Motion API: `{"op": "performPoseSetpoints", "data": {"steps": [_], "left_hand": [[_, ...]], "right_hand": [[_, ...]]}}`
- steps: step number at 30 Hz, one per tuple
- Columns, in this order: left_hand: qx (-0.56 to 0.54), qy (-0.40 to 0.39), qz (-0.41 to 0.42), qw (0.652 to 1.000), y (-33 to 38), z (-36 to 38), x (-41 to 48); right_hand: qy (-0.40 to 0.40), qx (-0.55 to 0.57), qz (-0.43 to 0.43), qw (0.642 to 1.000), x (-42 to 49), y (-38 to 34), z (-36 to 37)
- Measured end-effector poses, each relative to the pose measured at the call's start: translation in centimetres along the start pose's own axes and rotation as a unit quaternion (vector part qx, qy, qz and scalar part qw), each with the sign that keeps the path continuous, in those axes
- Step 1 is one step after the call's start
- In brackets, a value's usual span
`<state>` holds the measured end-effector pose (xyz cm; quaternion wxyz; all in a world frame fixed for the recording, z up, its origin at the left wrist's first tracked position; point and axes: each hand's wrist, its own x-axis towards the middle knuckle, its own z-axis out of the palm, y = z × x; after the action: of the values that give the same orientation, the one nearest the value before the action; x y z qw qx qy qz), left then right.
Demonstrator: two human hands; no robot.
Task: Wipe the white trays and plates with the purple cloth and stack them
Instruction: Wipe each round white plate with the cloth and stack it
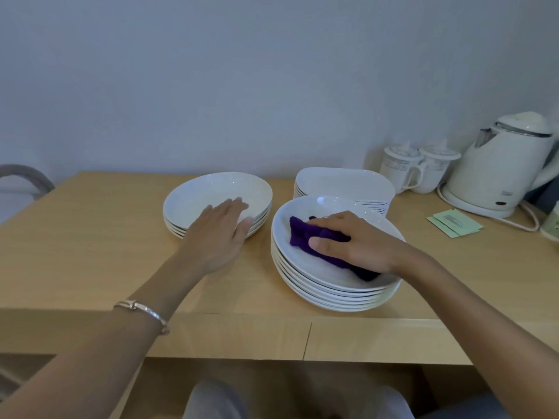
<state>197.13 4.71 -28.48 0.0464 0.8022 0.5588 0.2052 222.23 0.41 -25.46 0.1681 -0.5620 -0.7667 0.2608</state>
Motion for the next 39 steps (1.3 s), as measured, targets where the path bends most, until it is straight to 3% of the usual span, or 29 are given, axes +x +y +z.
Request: {"op": "performPoseSetpoints", "data": {"steps": [3,6,9,13,18,20,24,27,29,32,35,39], "left_hand": [[-0.236,0.074,-0.019,0.969,3.6,0.6,-1.4],[-0.308,0.049,0.023,0.95,6.5,1.6,-2.0],[-0.286,0.029,0.064,0.956,7.5,2.4,-1.8],[-0.24,0.01,0.034,0.97,7.6,2.5,-1.9],[-0.179,-0.009,0.001,0.984,7.8,1.9,-2.1],[-0.173,-0.008,-0.012,0.985,7.9,1.9,-2.1],[-0.224,-0.008,-0.009,0.975,8.0,2.5,-2.2],[-0.289,0.0,-0.017,0.957,7.9,2.8,-2.2],[-0.306,0.003,-0.022,0.952,8.0,2.8,-2.2],[-0.262,0.003,-0.017,0.965,8.1,2.5,-2.3],[-0.175,-0.009,-0.024,0.984,8.2,2.0,-2.4],[-0.129,-0.019,-0.037,0.991,8.3,1.8,-2.3]], "right_hand": [[0.004,0.02,-0.052,0.998,-0.2,-1.3,0.8],[0.025,0.034,-0.131,0.991,1.2,-2.6,1.5],[0.062,0.014,-0.149,0.987,3.5,-1.1,1.5],[0.164,-0.144,-0.029,0.975,5.3,1.6,0.0],[0.135,-0.357,0.047,0.923,1.0,3.6,-1.9],[0.074,-0.339,0.067,0.936,-2.0,3.1,-2.1],[-0.058,-0.121,0.012,0.991,-4.1,0.1,-1.2],[-0.025,-0.07,-0.078,0.994,-0.7,-1.6,1.6],[0.015,-0.093,-0.095,0.991,2.3,-1.8,2.5],[0.068,-0.15,-0.019,0.986,5.6,-0.9,1.6],[0.132,-0.289,0.014,0.948,6.0,1.4,-0.1],[0.106,-0.382,0.076,0.915,1.4,3.7,-2.3]]}}
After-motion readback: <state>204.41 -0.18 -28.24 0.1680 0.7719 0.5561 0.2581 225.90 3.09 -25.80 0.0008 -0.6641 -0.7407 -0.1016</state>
